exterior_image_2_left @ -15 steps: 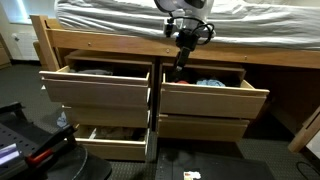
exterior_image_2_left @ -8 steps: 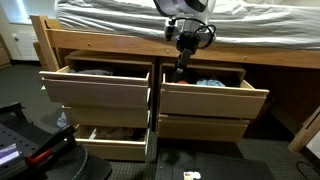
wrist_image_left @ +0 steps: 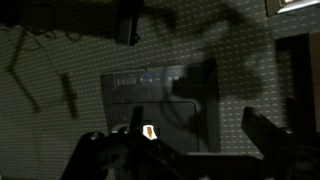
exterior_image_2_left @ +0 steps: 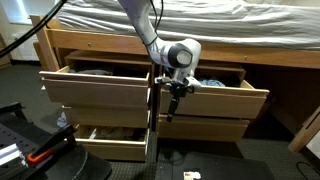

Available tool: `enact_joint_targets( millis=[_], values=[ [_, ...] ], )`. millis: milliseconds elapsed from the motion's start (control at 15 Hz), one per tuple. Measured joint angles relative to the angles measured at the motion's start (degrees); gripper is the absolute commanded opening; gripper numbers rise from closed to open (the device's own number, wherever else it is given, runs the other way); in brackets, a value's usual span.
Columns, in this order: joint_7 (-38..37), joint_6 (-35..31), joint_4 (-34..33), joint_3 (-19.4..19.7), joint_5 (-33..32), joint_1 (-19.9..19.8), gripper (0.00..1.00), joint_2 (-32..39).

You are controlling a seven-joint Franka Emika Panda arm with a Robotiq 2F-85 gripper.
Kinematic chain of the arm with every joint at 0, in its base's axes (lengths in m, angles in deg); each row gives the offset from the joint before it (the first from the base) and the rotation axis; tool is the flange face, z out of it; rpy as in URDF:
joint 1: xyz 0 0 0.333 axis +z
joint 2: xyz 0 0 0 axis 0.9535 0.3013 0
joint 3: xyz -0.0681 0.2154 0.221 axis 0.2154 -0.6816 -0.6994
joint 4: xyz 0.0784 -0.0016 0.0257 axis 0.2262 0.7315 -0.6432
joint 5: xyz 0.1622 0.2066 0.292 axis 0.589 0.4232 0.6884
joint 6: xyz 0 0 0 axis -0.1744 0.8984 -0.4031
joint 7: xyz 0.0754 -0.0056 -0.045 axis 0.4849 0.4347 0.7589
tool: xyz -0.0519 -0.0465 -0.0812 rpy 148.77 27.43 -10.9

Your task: Open fully the top left drawer, close the top right drawer then also close the top left drawer

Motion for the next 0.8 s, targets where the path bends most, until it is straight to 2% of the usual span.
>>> enact_joint_targets(
  millis=[133,267,600,800],
  values=[
    [-0.42,-7.76,-0.79,-0.04,2.28,-0.07,1.0,2.36],
    [-0.39,-11.35,-1.05,-0.13,5.46,-0.43,1.0,1.19],
    [-0.14,-10.26,-0.95,-2.63,13.78,-4.43,1.0,-7.44],
    [0.11,-8.68,-0.98,-4.26,15.01,-6.68,1.0,-9.22]
  ],
)
